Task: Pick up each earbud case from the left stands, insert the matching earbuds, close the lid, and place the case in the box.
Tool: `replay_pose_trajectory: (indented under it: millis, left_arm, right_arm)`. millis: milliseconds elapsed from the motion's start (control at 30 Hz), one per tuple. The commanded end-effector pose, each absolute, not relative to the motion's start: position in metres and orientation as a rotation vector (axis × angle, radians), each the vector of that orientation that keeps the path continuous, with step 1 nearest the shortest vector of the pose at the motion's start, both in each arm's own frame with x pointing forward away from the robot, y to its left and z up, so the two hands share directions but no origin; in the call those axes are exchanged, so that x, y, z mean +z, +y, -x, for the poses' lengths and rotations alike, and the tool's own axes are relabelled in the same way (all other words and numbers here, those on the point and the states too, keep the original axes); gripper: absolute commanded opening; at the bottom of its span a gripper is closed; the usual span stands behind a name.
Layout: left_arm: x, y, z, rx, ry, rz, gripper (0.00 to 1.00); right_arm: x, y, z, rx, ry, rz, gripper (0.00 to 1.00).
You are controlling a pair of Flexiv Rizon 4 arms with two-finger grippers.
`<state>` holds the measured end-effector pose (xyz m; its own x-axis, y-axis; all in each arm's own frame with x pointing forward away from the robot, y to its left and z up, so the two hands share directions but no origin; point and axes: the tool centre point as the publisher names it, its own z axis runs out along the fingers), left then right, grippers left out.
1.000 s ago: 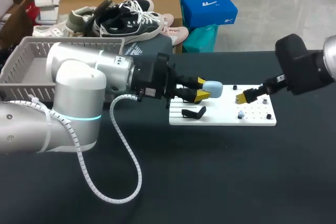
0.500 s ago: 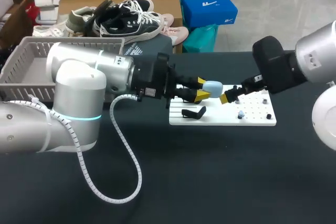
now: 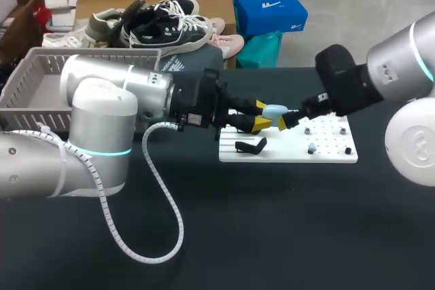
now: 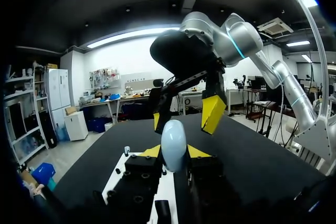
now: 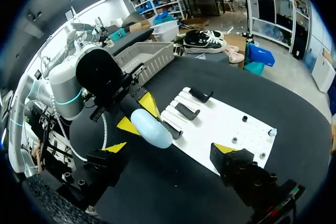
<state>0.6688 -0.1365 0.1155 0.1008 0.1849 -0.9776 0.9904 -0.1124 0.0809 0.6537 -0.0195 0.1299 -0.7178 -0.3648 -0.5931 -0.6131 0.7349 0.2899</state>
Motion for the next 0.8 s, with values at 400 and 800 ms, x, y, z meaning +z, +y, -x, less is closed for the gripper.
replay_pose_trajectory:
  millis: [400, 800]
  left_arm:
    - [0.115, -0.137, -0.670, -1.123, 1.223, -1.470, 0.00]
    - [0.115, -0.137, -0.670, -1.123, 1.223, -1.470, 0.00]
  right_arm:
    - [0.128, -0.014, -0.664, 0.616, 2.447, 0.736, 1.00]
    - [0.126, -0.016, -0.668, 0.595, 2.461, 0.720, 1.00]
